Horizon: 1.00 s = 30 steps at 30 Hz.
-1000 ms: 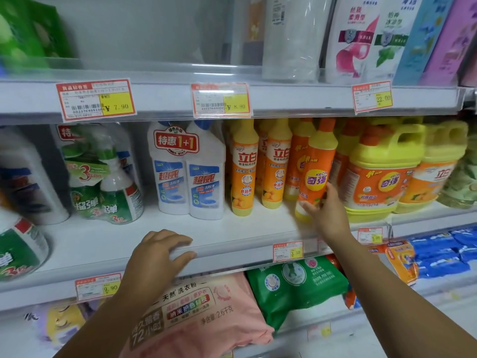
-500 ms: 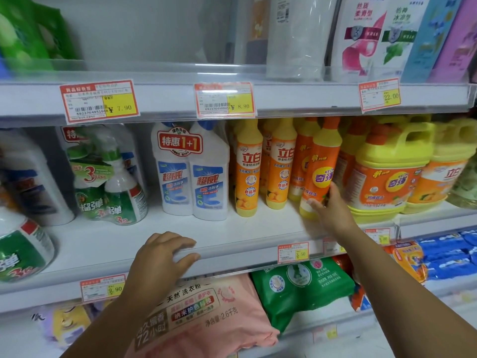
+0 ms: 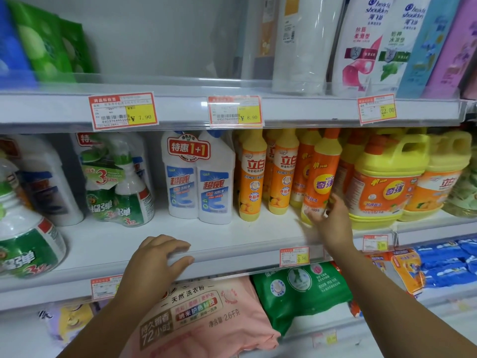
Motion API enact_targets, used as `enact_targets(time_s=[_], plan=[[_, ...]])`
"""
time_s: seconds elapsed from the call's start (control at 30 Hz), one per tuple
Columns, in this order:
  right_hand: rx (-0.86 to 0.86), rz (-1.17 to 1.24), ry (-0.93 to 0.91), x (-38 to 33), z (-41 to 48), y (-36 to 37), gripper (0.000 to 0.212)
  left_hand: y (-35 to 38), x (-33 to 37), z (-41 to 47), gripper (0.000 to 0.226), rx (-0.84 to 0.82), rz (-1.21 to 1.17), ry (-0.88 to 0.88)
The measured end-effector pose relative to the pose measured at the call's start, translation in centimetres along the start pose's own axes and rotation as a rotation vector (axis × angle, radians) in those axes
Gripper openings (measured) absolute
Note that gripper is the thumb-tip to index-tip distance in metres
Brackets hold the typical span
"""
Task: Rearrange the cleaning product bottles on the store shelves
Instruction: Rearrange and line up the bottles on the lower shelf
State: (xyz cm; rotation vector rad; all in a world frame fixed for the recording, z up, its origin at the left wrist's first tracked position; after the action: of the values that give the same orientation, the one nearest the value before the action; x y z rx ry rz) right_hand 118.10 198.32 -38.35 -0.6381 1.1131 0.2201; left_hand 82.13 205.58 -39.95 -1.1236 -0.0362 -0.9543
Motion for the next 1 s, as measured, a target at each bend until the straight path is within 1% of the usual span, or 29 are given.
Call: enact_targets(time_s=[0.03,0.13,0.23,0.47,0.57,0.6,0.63,0.67,0.73,0.77,0.83,0.93,1.0], plan=[[0.010,-0.008,0.004,-0.1,0.0,0.2,0.059,-0.3,-0.2,-0.2,0.021,0.000,0.002,-0.005],[0.066,-0.056,0.040,-0.1,0.4,0.8,0.068,-0.7,-1.0,-0.5,0.021,-0.013,0.016,-0.010],[0.107,-0.079,0.061,0.0,0.7,1.2,0.065,-0.9,-1.4,-0.7,0.021,-0.028,0.028,-0.001],[0.021,-0.120,0.008,0.7,1.2,0.8,0.057,-0.4,-1.5,-0.4,0.024,-0.051,0.074,0.025],[0.010,-0.079,0.014,0.5,0.6,1.0,0.062,-0.3,-1.2,-0.4,0.025,-0.040,0.069,0.030],[0.041,-0.058,0.016,0.3,0.2,1.0,0.068,-0.3,-1.1,-0.4,0.025,-0.035,0.060,0.031],[0.107,-0.062,0.004,0.1,-0.3,1.0,0.072,-0.3,-1.0,-0.4,0.025,-0.029,0.049,0.031],[0.194,-0.093,-0.027,-0.3,-0.9,1.0,0.072,-0.4,-1.0,-0.4,0.025,-0.020,0.039,0.031],[0.338,-0.174,-0.168,-1.6,-2.3,1.2,0.058,-0.6,-0.8,-0.4,0.025,-0.001,0.026,0.037],[0.357,-0.186,-0.248,-2.4,-3.0,1.5,0.051,-0.8,-0.7,-0.4,0.026,0.012,0.017,0.037],[0.293,-0.150,-0.371,-4.2,-4.4,2.9,0.041,-1.5,-0.7,-0.5,0.025,0.049,-0.006,0.027],[0.075,-0.076,-0.481,-7.1,-7.3,6.4,0.036,-3.1,-1.3,-1.0,0.024,0.108,-0.024,-0.009],[-0.092,-0.069,-0.553,-8.9,-10.0,9.3,0.035,-4.5,-2.4,-1.6,0.024,0.141,-0.005,-0.028]])
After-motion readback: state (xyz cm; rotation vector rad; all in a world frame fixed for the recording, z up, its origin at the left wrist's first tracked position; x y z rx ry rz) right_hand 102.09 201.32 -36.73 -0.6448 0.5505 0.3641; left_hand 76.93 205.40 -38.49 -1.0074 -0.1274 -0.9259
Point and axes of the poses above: each hand's wrist, its own z-axis towards the middle knuckle, its own y-axis out of the palm, x = y × z, the point moved 1 cm from there along z, towards the middle knuckle, and after that the axes turned 3 degrees about y, right-handed, at the moved point
